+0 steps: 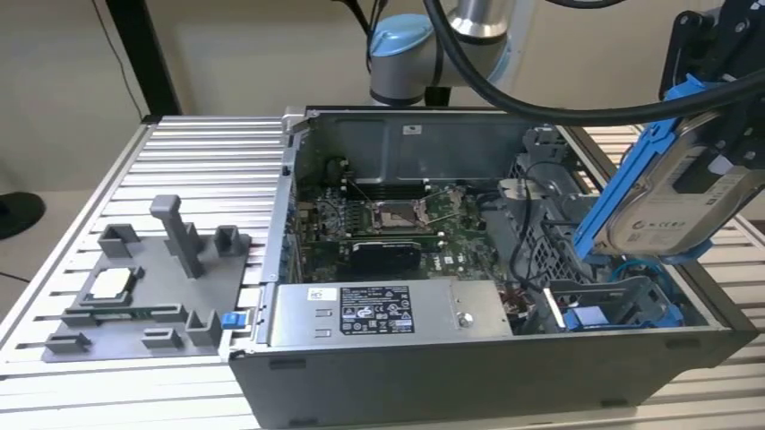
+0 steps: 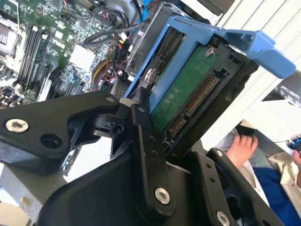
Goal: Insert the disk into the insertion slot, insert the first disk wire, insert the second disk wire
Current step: 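Insert the disk into the insertion slot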
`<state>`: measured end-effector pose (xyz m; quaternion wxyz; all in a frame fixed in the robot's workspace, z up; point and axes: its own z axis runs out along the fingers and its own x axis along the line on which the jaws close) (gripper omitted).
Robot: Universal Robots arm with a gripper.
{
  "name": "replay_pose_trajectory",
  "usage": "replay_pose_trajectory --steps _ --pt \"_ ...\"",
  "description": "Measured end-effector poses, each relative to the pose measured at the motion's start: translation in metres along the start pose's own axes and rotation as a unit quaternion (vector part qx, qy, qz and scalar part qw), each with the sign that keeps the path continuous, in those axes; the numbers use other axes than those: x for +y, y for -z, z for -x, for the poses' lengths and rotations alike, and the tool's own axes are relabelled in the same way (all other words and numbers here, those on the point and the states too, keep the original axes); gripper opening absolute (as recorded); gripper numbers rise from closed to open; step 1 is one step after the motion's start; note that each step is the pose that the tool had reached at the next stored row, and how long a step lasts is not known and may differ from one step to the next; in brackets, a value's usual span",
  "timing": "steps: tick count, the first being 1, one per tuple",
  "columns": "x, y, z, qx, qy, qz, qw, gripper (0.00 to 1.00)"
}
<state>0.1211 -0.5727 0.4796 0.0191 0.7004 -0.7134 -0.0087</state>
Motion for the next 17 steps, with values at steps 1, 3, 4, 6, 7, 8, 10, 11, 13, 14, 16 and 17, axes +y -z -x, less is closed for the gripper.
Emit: replay_pose_trajectory --steps 1,3,4,6,7,8,10,11,13,14,16,17 --pt "-0.0001 -0.0004 0.0 0.0 0.0 0.0 1.0 0.0" --pt "-0.0003 -0.0011 -0.0001 0.0 0.0 0.0 1.0 0.0" --pt "-0.0004 -0.0014 -0.0001 0.0 0.0 0.0 1.0 0.0" --pt "-0.0006 -0.0019 -0.0001 0.0001 0.0 0.0 1.0 0.0" --pt "-0.0007 -0.0022 -0.0002 0.0001 0.0 0.0 1.0 0.0" --pt "-0.0008 -0.0024 -0.0002 0.0001 0.0 0.0 1.0 0.0" --pt "-0.001 -0.003 -0.0002 0.0 0.0 0.0 1.0 0.0" --pt "-0.001 -0.0032 -0.0002 0.0 0.0 0.0 1.0 0.0" --pt "-0.0011 -0.0036 -0.0002 0.0 0.0 0.0 1.0 0.0" --pt "-0.0012 -0.0037 -0.0002 0.0001 0.0 0.0 1.0 0.0" --pt "-0.0012 -0.004 -0.0002 0.0 0.0 0.0 1.0 0.0" --pt "-0.0012 -0.004 -0.0002 0.0 0.0 0.0 1.0 0.0"
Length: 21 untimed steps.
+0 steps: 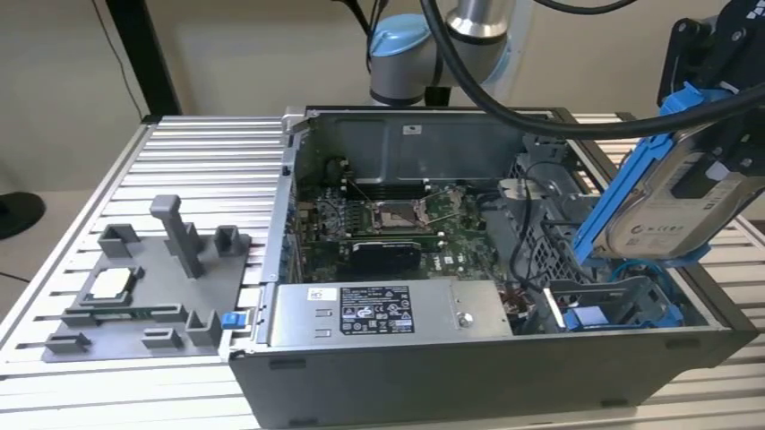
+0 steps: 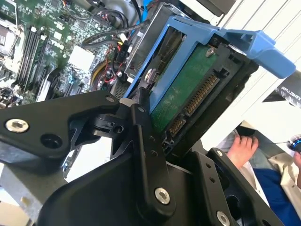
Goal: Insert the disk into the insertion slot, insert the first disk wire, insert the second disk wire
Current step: 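Insert the disk into the insertion slot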
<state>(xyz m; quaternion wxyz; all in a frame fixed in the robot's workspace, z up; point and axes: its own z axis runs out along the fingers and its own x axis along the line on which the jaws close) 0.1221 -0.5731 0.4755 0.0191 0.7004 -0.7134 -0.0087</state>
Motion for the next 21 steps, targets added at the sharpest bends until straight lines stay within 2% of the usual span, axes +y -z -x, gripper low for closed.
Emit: replay_pose_trajectory --steps 11,15,21 --pt "-0.0003 -0.0067 0.0001 0.0002 0.0 0.0 1.0 0.0" --pt "-0.0004 -0.0091 0.0001 0.0049 0.0 -0.0001 1.0 0.0" --pt "-0.0004 -0.0095 0.0001 0.0051 0.0 -0.0001 1.0 0.0"
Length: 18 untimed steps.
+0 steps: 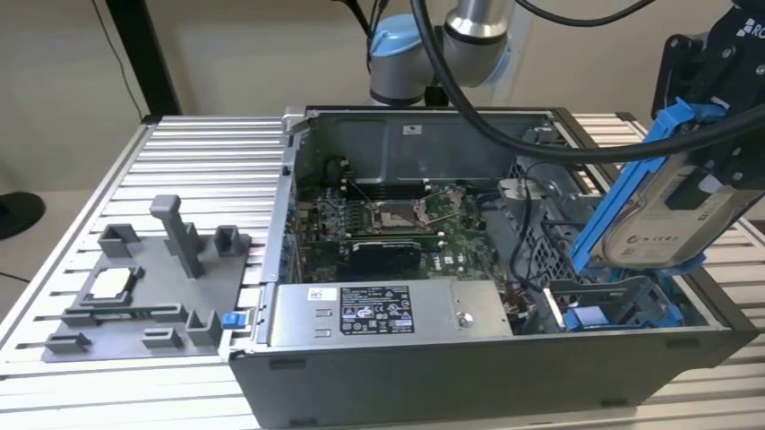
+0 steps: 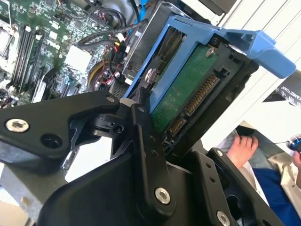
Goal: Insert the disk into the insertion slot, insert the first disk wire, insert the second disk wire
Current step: 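Insert the disk into the insertion slot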
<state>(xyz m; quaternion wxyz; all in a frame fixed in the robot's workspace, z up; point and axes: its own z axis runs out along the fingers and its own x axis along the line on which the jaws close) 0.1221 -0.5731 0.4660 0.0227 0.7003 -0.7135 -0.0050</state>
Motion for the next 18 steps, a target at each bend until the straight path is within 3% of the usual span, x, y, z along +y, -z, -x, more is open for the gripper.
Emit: replay_pose_trajectory --steps 9,18 --pt "-0.0006 -0.0135 0.0004 0.0014 0.0 -0.0039 1.0 0.0" --pt "-0.0012 -0.0296 0.0007 0.0014 0.0 -0.0043 1.0 0.0"
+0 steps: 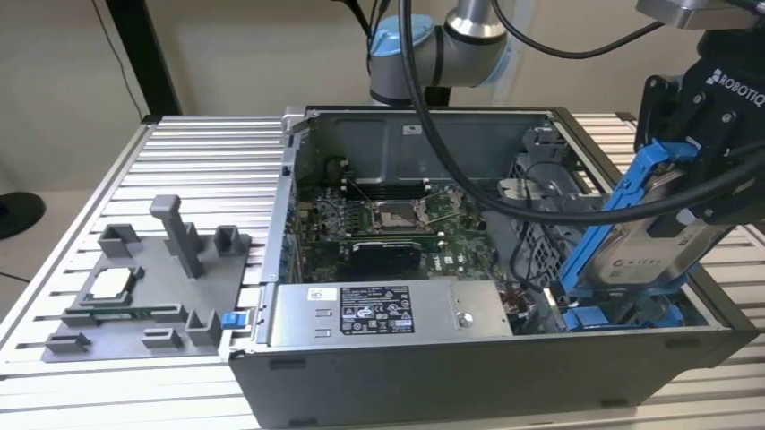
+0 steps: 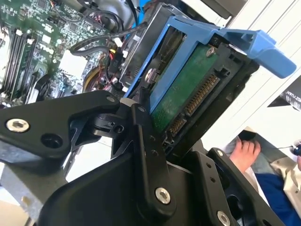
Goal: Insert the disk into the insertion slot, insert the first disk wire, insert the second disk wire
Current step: 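Insert the disk into the insertion slot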
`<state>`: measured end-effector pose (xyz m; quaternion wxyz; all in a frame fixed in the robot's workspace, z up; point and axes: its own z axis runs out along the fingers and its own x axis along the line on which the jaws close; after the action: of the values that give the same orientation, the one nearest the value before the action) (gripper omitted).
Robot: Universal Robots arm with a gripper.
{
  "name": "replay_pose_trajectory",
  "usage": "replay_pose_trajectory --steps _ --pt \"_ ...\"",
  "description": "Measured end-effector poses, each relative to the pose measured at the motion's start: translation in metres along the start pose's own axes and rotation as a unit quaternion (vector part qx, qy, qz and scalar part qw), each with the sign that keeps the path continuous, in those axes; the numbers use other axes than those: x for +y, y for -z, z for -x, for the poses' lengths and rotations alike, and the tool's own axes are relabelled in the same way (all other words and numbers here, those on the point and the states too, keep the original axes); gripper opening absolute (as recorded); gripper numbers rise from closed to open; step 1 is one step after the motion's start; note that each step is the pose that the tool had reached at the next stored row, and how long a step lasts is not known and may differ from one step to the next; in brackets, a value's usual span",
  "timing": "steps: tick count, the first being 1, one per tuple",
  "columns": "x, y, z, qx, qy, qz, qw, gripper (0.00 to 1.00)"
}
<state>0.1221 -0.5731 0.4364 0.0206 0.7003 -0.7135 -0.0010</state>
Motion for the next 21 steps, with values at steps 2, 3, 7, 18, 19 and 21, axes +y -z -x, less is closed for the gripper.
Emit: replay_pose_trajectory --steps 2,3,7,18,19,21 --pt "0.0 -0.0002 0.0 0.0 0.0 0.0 1.0 0.0" --pt "0.0 -0.0002 0.0 0.0 0.0 0.0 1.0 0.0" --pt "0.0 -0.0005 0.0 0.0 0.0 0.0 1.0 0.0" --pt "-0.0014 -0.0055 0.0002 -0.0001 -0.002 0.0001 1.0 0.0" --pt "-0.0018 -0.0064 0.0002 -0.0001 -0.002 0.0 1.0 0.0" --pt "-0.003 -0.0087 0.0003 -0.0001 -0.002 0.0 1.0 0.0"
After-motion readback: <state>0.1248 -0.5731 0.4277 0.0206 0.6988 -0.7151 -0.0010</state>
